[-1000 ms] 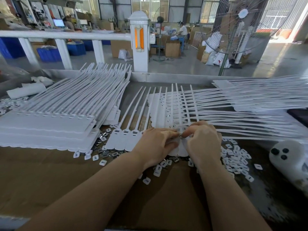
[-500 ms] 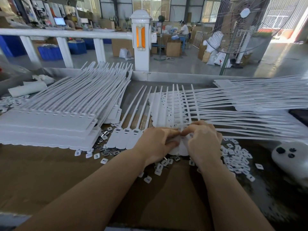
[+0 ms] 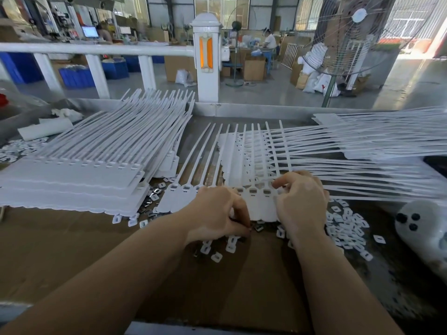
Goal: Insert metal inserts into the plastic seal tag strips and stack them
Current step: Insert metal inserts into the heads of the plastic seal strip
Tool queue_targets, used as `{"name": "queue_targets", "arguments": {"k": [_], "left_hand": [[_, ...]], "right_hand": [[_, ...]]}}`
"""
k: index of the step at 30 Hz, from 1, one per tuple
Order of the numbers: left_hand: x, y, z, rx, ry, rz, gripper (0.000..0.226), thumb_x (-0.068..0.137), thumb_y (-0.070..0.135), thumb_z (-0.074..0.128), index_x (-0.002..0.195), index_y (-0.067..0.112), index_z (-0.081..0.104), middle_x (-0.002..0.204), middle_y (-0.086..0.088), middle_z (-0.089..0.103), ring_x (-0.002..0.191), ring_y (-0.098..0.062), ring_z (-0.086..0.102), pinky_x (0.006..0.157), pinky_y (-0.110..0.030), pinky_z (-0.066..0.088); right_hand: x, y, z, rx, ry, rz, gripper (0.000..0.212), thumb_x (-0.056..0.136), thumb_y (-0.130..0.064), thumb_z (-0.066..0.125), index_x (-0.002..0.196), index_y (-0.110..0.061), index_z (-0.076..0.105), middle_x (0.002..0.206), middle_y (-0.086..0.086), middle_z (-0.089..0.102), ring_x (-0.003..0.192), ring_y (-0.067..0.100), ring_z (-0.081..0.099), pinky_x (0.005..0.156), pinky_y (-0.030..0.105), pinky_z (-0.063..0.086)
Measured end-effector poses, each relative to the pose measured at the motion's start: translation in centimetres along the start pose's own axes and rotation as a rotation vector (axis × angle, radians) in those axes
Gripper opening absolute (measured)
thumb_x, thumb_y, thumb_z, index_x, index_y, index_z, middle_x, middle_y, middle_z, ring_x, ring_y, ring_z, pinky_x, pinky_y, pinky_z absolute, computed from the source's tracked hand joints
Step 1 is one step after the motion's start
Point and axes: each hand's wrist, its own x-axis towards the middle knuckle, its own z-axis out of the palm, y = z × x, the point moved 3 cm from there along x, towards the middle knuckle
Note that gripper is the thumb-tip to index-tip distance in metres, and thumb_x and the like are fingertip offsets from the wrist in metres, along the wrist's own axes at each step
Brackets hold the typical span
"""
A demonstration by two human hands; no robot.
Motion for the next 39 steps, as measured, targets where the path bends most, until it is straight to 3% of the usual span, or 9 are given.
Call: {"name": "queue_targets", "arguments": {"k": [3,7,11,19,23,26,30,34,39], "left_hand": [[-0.2,-0.2,-0.5,0.024,-0.045,-0.036,0.010,0.074,0.031,0.075,0.074,0.036,0.066,0.085,0.020,0.057,0.092,-0.003,0.051,0.101,-0.043,0.036],[0.2,0.5,0.1,0.072,0.033,-0.020,0.005,0.076,0.039,0.071,0.079,0.036,0.068,0.083,0.021,0.057,0.092,-0.004,0.049,0.100,-0.040,0.033],[0.9,1.8,1.5,0.299,0.136,0.000,0.025,0.081,0.053,0.060,0.095,0.034,0.069,0.087,0.016,0.049,0.090,-0.006,0.040,0.088,-0.030,0.017],[0.6,2.6,2.5,0.583,0.246,0.147,0.027,0.091,0.037,0.046,0.103,0.023,0.066,0.101,0.004,0.055,0.103,-0.017,0.048,0.098,-0.041,0.017],[0.8,2.0,1.9,0.319,0.267,0.081,0.020,0.092,0.032,0.049,0.100,0.025,0.066,0.097,0.012,0.052,0.097,-0.008,0.047,0.099,-0.033,0.016],[1.8,1.3,0.9,0.114,0.302,-0.016,0.015,0.093,0.031,0.051,0.097,0.029,0.065,0.097,0.015,0.051,0.091,-0.005,0.048,0.094,-0.028,0.020],[4.0,0.6,0.1,-0.026,0.251,-0.144,0.009,0.093,0.032,0.053,0.094,0.031,0.062,0.094,0.016,0.055,0.092,-0.009,0.053,0.101,-0.038,0.030],[6.2,0.7,0.0,0.004,0.187,-0.170,0.009,0.093,0.033,0.054,0.093,0.034,0.062,0.095,0.014,0.064,0.100,-0.013,0.057,0.093,-0.035,0.026],[8.0,1.4,0.2,0.011,0.134,-0.133,0.010,0.089,0.035,0.060,0.094,0.031,0.066,0.092,0.013,0.066,0.095,-0.012,0.057,0.089,-0.036,0.028]], "right_hand": [[0.0,0.0,0.0,0.005,-0.003,0.006,0.023,0.081,-0.003,0.058,0.089,-0.020,0.069,0.106,-0.002,0.059,0.106,0.016,0.045,0.094,0.033,0.027],[0.1,0.1,-0.1,0.010,0.007,0.042,0.020,0.081,-0.005,0.058,0.088,-0.022,0.068,0.106,-0.003,0.059,0.106,0.017,0.046,0.092,0.033,0.027],[0.3,0.5,-0.4,0.053,0.045,0.135,0.024,0.082,-0.005,0.053,0.087,-0.023,0.068,0.107,-0.004,0.059,0.107,0.018,0.045,0.091,0.034,0.024],[0.2,0.8,-0.5,0.084,0.028,0.213,0.023,0.084,-0.009,0.054,0.092,-0.024,0.068,0.108,-0.003,0.058,0.104,0.017,0.046,0.085,0.030,0.023],[0.2,0.9,-0.7,0.102,-0.018,0.259,0.027,0.084,-0.008,0.053,0.103,-0.023,0.065,0.111,0.001,0.060,0.105,0.020,0.051,0.097,0.036,0.035],[0.2,0.8,-0.7,0.094,-0.075,0.273,0.032,0.086,-0.004,0.051,0.109,-0.023,0.062,0.111,0.001,0.062,0.105,0.020,0.055,0.097,0.042,0.041],[0.1,0.8,-0.8,0.097,-0.092,0.273,0.033,0.086,-0.003,0.052,0.111,-0.022,0.061,0.112,0.001,0.062,0.106,0.020,0.055,0.097,0.042,0.042],[0.2,0.9,-0.8,0.150,-0.106,0.298,0.032,0.086,-0.002,0.052,0.110,-0.020,0.062,0.114,0.002,0.061,0.107,0.021,0.055,0.097,0.042,0.043],[0.3,1.0,-0.6,0.198,-0.113,0.315,0.036,0.083,0.002,0.050,0.110,-0.018,0.062,0.113,0.003,0.061,0.106,0.021,0.055,0.094,0.043,0.045]]}}
